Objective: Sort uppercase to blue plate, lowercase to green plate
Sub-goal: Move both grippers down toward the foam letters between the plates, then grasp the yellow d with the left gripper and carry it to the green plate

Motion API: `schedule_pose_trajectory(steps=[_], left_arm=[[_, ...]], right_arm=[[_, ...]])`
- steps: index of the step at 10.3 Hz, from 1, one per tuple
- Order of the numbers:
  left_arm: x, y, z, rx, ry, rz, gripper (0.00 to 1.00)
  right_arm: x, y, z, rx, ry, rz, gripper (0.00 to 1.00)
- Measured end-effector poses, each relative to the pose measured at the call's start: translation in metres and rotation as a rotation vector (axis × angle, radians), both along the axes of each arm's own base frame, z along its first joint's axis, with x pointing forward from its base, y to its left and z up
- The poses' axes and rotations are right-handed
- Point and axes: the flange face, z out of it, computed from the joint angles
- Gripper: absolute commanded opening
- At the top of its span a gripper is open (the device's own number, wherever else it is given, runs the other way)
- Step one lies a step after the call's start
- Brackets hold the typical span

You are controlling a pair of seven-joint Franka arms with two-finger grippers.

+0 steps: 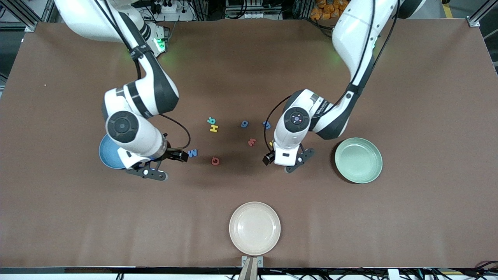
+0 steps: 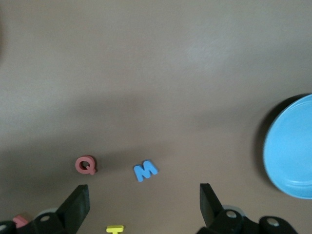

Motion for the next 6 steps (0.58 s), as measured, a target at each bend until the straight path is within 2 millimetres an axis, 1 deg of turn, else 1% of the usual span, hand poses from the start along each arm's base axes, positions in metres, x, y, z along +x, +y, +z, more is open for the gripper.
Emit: schedule_pose_trajectory(steps=[1, 2, 3, 4, 6], left_arm=[[-0.005, -0.003, -0.020, 0.009, -0.009, 0.014, 1.00], [-0.009, -0.006, -0.031, 0.022, -0.009, 0.025, 1.00], [-0.013, -0.009, -0.037, 0.028, -0.003, 0.034, 1.00], [-0.017, -0.012, -0.038, 0.032, 0.000, 0.038, 1.00], [-0.028, -0.018, -0.043, 0.051, 0.022, 0.036, 1.00]], right_arm=[[0.000, 0.008, -0.010, 0.002, -0.009, -0.023, 1.00], [0.001, 0.016, -0.018, 0.007, -0.023, -0.050, 1.00], [0.001, 0.024, -0.029, 0.012, -0.038, -0.081, 1.00], [0.000, 0.036, -0.039, 0.019, -0.054, -0.118, 1.00], [-0.008, 0.068, -0.063, 0.032, -0.080, -0.203, 1.00]])
